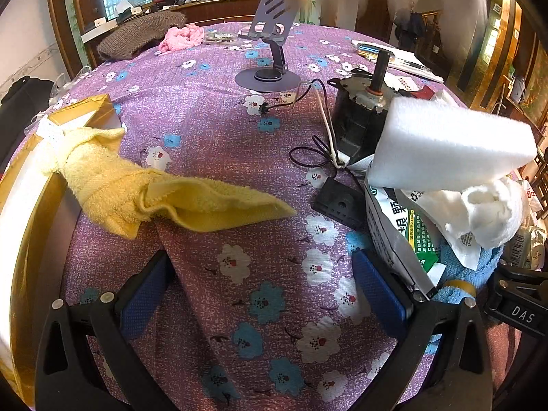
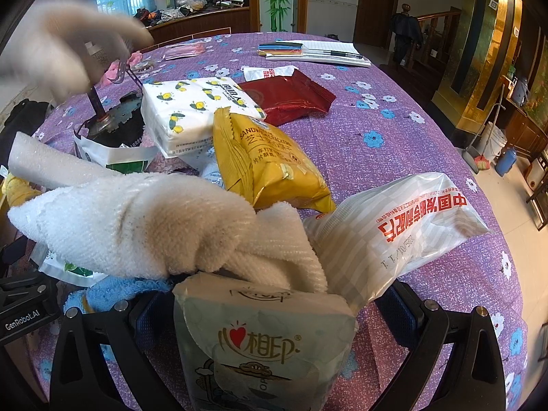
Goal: Organize soft objects
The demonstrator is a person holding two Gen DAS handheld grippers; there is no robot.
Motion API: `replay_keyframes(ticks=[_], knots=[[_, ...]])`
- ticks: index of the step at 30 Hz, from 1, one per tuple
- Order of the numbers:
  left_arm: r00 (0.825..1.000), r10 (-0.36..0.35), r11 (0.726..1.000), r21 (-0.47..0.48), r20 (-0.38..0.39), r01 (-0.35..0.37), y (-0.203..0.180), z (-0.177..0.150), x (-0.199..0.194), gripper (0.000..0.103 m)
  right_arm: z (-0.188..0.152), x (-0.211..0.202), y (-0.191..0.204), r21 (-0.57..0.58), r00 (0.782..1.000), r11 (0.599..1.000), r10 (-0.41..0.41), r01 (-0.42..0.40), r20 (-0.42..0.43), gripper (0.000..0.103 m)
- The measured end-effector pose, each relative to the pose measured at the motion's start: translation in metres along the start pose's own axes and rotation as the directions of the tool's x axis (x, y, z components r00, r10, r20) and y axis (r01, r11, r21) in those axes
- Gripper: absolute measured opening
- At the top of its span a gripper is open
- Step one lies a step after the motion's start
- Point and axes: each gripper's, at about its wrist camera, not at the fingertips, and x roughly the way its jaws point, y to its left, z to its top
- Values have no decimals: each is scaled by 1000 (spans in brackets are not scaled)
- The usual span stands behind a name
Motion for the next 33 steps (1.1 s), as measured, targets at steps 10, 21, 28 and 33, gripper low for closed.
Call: replay_keyframes(ticks=[10,21,28,33], knots=[[1000,0,1000,0,0,0,0,0,0,103,-1,0,1,0,1000,1000,0,0,0,102],[1000,-5,1000,10,0,5,-4,3,2,103,-2,-1,2,1,1000,1000,0,0,0,102],[1000,-5,1000,9,0,5,-4,3,2,103,-2,-1,1,0,1000,1000,0,0,0,102],[1000,-5,1000,9,0,5,-4,3,2,103,-1,-2,-3,5,1000,1000,11,-11,-3,102]])
